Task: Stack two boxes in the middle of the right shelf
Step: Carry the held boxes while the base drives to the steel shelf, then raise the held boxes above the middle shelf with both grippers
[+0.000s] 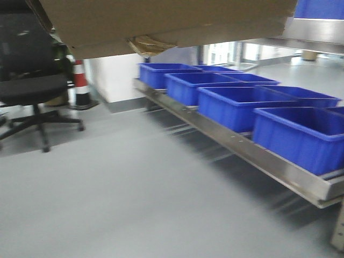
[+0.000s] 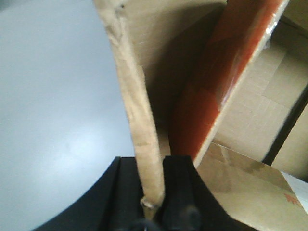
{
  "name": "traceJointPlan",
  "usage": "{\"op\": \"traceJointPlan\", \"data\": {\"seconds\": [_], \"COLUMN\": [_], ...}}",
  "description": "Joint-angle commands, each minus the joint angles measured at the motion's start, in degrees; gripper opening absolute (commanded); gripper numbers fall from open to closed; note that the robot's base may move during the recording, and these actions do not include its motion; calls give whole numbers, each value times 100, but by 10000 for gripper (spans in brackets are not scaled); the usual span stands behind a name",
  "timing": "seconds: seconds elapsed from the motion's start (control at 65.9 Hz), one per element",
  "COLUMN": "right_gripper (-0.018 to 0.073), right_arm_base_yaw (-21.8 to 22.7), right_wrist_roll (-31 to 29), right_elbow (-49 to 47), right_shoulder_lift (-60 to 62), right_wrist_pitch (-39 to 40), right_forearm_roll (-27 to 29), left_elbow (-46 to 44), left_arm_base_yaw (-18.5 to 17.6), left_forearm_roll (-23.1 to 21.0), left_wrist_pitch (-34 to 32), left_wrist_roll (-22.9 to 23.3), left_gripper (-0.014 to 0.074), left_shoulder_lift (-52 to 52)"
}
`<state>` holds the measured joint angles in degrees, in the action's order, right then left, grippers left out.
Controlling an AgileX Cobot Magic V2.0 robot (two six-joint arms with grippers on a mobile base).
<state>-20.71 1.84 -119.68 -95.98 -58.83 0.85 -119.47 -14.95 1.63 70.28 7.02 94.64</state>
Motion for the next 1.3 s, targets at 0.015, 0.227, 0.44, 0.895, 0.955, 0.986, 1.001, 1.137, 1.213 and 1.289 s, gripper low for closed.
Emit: {"op": "traceJointPlan", "data": {"seconds": [0.015,0.227,0.44,0.895,0.955,0.986,1.001,1.137,1.213,1.289], "right_gripper": [-154,-154,-154,-154,-154,-154,-154,-154,-154,-154], "right_arm_base_yaw": [3,3,3,3,3,3,3,3,3,3], "right_wrist_roll": [22,22,22,22,22,22,22,22,22,22], "right_elbow": [-90,-90,-90,-90,-90,-90,-90,-90,-90,-90], "right_shoulder_lift": [108,108,108,108,108,108,108,108,108,108], "right_wrist_pitch": [488,488,499,499,499,499,499,499,499,499], "right_forearm_roll": [112,112,112,112,112,112,112,112,112,112], "left_elbow": [-53,-53,-53,-53,-53,-53,-53,-53,-53,-53], "left_arm_base_yaw": [-2,-2,-2,-2,-2,-2,-2,-2,-2,-2], "left_forearm_roll": [-92,-92,-92,-72,-72,-72,-72,-72,-72,-72], "left_wrist_pitch": [-124,-124,-124,-124,-124,-124,-124,-124,-124,-124], "left_wrist_roll": [-41,-41,-41,-41,-41,-41,-41,-41,-41,-41], "left_gripper": [-111,-111,-111,-111,-111,-111,-111,-111,-111,-111], "left_shoulder_lift": [-63,-63,-63,-63,-63,-63,-63,-63,-63,-63]}}
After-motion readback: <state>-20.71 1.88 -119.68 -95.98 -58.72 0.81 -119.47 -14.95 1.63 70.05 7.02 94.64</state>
